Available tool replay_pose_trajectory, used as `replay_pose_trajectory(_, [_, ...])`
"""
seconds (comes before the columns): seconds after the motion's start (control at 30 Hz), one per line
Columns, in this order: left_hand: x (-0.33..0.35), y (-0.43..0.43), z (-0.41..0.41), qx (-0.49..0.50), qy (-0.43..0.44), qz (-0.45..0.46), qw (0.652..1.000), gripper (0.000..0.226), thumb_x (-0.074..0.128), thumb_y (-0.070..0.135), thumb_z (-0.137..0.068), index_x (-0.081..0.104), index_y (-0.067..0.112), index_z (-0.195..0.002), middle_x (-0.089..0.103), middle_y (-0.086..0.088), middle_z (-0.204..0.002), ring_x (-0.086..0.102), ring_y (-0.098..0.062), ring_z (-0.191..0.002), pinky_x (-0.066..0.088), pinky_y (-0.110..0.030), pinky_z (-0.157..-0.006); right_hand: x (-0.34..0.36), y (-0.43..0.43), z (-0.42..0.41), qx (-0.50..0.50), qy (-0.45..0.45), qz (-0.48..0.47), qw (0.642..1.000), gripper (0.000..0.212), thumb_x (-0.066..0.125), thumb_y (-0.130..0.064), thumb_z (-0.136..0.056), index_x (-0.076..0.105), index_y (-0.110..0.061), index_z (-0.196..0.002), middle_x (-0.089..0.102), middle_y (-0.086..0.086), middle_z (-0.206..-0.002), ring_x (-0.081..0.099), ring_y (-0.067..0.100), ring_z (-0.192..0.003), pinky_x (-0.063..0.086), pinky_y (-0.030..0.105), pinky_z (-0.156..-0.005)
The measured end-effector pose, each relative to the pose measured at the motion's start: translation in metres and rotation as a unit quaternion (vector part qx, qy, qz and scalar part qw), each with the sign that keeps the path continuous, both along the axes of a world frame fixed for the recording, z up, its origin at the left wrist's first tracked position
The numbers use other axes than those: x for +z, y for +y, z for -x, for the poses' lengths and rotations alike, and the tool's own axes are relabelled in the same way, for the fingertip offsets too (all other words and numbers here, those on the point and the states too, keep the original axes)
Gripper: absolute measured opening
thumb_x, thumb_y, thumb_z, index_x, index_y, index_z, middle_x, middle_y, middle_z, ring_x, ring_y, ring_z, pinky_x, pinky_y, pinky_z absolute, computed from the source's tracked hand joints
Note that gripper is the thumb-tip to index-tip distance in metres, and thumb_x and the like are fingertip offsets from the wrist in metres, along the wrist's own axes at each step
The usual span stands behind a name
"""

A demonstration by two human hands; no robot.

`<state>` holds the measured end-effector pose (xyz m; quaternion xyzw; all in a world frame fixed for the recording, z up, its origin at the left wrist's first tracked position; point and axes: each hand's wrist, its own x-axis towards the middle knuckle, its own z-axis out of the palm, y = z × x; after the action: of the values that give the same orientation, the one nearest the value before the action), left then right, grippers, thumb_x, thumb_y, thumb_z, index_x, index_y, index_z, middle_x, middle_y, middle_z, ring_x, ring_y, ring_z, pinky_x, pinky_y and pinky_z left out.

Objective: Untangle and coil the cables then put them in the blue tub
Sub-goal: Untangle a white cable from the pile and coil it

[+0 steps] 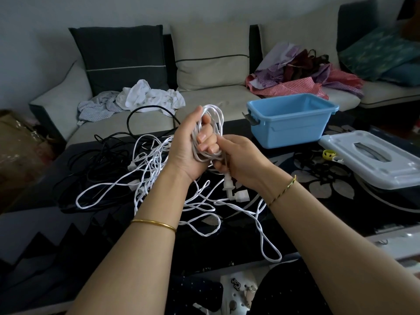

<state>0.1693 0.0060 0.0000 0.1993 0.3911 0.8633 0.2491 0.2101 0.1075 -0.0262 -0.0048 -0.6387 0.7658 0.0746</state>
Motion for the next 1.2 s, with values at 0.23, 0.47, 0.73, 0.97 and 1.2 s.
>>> replay_pose_trajectory(0.23, [-0.006,0.003,0.002,0.054,-0.007,0.081,0.995,0.037,0.047,0.027,-0.095,0.05,0.013,-0.061,0.052,0.0,-0.054,0.053,-0.011,-0.052,0.048,-0.028,-0.066,0.005,0.015,0.003,-0.162,0.048,-0.205,0.964,0.03,0.047,-0.012,-0.096,0.05,-0.006,-0.067,0.04,0.002,-0.054,0.033,0.008,-0.044,0.026,0.023,-0.044])
replay_pose_trajectory(0.47, [-0.01,-0.003,0.004,0.058,0.062,0.251,0.964,0.017,0.061,0.029,-0.089,0.062,0.013,-0.084,0.064,0.0,-0.062,0.057,-0.013,-0.061,0.043,-0.026,-0.06,0.008,0.035,-0.001,-0.238,0.065,-0.484,0.84,0.028,0.042,-0.03,-0.1,0.051,-0.015,-0.078,0.051,-0.002,-0.07,0.049,0.022,-0.069,0.033,0.032,-0.059])
replay_pose_trajectory(0.73, [-0.013,0.001,0.007,0.097,0.113,0.259,0.954,0.021,0.059,0.026,-0.093,0.065,0.005,-0.095,0.061,0.002,-0.058,0.062,-0.014,-0.054,0.05,-0.025,-0.059,0.007,0.034,-0.003,-0.238,0.095,-0.549,0.796,0.023,0.043,-0.027,-0.098,0.06,-0.015,-0.108,0.063,0.006,-0.099,0.057,0.027,-0.088,0.041,0.036,-0.069])
replay_pose_trajectory(0.97, [-0.012,0.013,0.001,0.141,0.081,0.148,0.976,0.026,0.049,0.015,-0.099,0.044,0.007,-0.075,0.042,0.004,-0.046,0.045,-0.007,-0.038,0.052,-0.027,-0.049,0.002,0.028,0.002,-0.202,0.102,-0.425,0.876,0.022,0.045,-0.023,-0.097,0.053,-0.014,-0.078,0.052,-0.004,-0.068,0.049,0.014,-0.062,0.039,0.03,-0.057])
replay_pose_trajectory(1.2, [-0.009,0.013,0.003,0.145,0.051,0.081,0.985,0.017,0.044,0.015,-0.101,0.044,0.007,-0.085,0.038,0.009,-0.044,0.035,-0.003,-0.036,0.045,-0.02,-0.045,-0.001,0.023,-0.001,-0.108,0.072,-0.251,0.959,0.025,0.046,-0.014,-0.096,0.053,0.009,-0.089,0.054,0.015,-0.073,0.053,0.027,-0.062,0.051,0.048,-0.056])
